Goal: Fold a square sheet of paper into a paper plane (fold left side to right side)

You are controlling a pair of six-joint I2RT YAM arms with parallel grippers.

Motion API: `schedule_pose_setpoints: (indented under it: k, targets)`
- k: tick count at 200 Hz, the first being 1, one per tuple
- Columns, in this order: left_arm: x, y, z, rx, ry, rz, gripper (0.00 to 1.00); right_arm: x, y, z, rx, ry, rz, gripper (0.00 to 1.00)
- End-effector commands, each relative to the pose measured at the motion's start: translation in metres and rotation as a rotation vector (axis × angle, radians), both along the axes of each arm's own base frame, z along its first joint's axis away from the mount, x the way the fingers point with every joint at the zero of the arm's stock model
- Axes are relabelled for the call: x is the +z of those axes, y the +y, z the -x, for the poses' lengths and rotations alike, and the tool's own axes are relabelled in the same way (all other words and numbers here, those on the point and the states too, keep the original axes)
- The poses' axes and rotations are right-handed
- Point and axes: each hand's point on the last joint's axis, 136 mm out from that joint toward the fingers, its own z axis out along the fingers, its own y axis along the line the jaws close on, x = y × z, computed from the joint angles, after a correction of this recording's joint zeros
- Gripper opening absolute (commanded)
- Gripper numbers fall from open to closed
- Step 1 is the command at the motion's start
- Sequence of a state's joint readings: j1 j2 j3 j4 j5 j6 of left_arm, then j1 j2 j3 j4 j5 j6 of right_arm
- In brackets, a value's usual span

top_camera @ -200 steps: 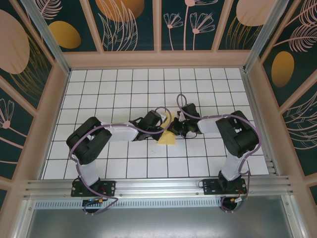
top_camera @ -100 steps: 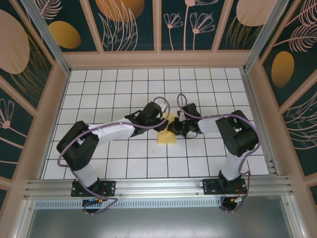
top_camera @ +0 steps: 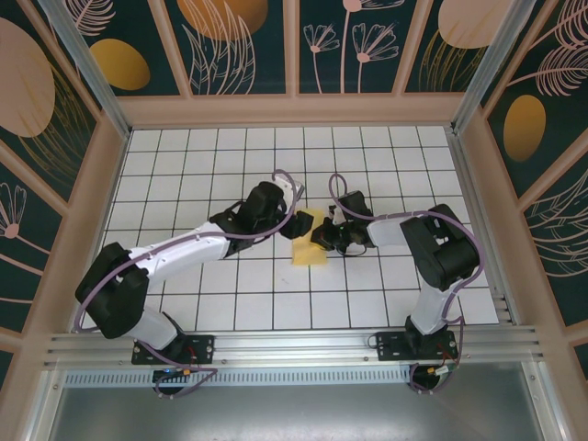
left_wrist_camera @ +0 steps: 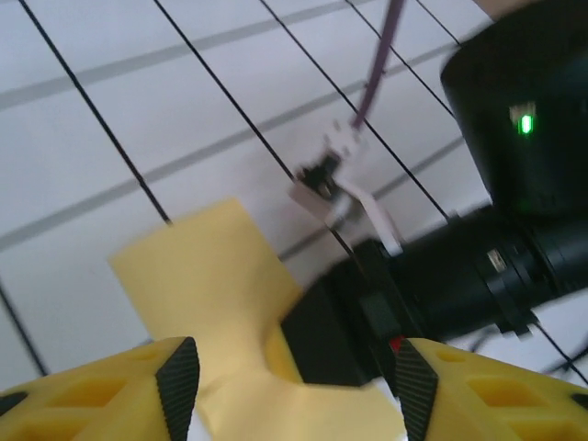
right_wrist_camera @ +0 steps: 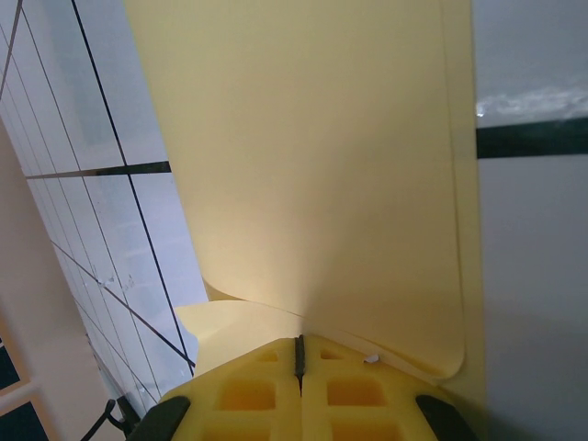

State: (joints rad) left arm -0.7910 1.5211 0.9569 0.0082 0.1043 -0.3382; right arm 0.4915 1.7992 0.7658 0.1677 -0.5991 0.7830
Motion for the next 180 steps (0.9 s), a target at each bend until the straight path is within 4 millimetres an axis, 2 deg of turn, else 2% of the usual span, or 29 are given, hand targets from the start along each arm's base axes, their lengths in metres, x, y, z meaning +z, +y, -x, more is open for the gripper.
schedule_pose_setpoints:
  k: [1, 71, 99, 111, 116, 147, 180]
  targets:
    - [-0.022, -0.014, 0.027, -0.091, 0.155, 0.093, 0.56, -0.048, -0.037, 0.020, -0.060, 0.128, 0.183, 0.05]
    - [-0.069, -0.022, 0.054, -0.154, 0.341, 0.130, 0.51, -0.049, -0.035, 0.018, -0.060, 0.127, 0.175, 0.04]
    - [-0.082, -0.027, 0.057, -0.172, 0.393, 0.118, 0.51, -0.049, -0.035, 0.018, -0.058, 0.128, 0.179, 0.04]
    - [-0.080, -0.029, 0.057, -0.182, 0.397, 0.126, 0.51, -0.049, -0.035, 0.018, -0.059, 0.127, 0.178, 0.05]
    - [-0.091, -0.028, 0.058, -0.177, 0.419, 0.106, 0.51, -0.050, -0.036, 0.019, -0.059, 0.129, 0.178, 0.05]
    - [-0.108, -0.022, 0.055, -0.144, 0.431, 0.042, 0.51, -0.050, -0.036, 0.019, -0.057, 0.129, 0.180, 0.05]
    - [-0.118, -0.015, 0.055, -0.116, 0.432, 0.018, 0.50, -0.050, -0.036, 0.020, -0.056, 0.131, 0.183, 0.05]
